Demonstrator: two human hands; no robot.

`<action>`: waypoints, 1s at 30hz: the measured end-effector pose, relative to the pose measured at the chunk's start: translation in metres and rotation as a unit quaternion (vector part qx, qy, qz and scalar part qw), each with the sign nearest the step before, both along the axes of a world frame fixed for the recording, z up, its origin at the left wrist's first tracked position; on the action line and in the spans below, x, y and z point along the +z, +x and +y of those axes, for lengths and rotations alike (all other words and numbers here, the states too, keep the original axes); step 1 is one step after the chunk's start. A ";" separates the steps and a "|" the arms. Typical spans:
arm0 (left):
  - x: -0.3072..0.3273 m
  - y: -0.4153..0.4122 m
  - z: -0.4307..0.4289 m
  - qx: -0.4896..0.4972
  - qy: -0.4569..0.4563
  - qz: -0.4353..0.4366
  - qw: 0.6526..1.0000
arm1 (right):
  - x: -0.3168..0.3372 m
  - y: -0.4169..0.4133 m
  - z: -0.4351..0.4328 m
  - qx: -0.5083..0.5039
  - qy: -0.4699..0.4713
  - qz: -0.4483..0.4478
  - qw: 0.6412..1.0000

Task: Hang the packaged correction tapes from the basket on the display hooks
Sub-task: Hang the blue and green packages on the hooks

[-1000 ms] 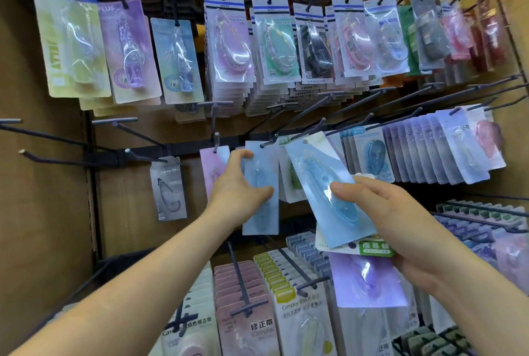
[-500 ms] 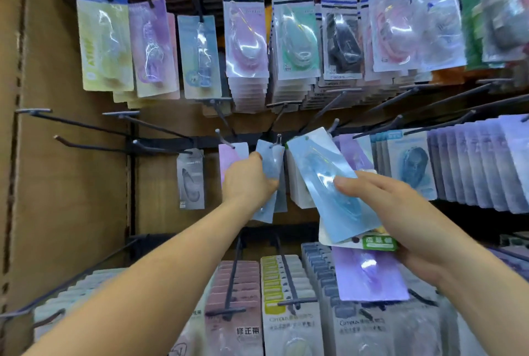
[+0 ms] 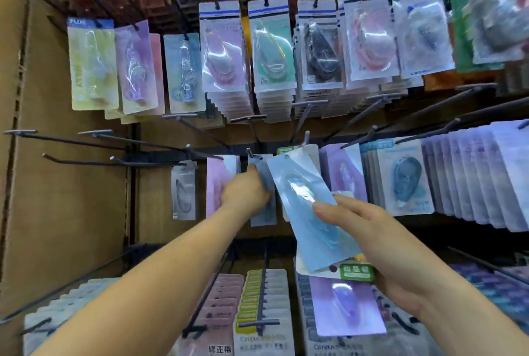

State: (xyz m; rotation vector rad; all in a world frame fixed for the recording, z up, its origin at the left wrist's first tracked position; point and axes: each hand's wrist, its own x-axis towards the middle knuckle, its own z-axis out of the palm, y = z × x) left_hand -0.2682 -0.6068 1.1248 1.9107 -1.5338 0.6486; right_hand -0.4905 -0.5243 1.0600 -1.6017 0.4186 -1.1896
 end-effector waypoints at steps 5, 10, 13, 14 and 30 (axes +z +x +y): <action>-0.003 -0.012 0.073 -0.224 -0.072 0.288 0.928 | -0.003 0.003 0.002 0.013 -0.002 -0.010 1.000; -0.016 -0.026 0.115 -0.381 -0.081 0.515 0.764 | -0.008 0.016 0.008 0.036 -0.042 0.016 0.998; -0.019 -0.026 0.120 -0.400 -0.117 0.492 0.764 | -0.010 0.023 0.010 0.041 -0.070 0.036 0.996; -0.019 -0.026 0.123 -0.406 -0.126 0.489 0.762 | -0.010 0.025 0.011 0.043 -0.074 0.035 0.996; -0.006 -0.023 0.134 -0.361 -0.161 0.472 0.788 | -0.008 0.040 0.024 0.090 -0.062 0.019 0.994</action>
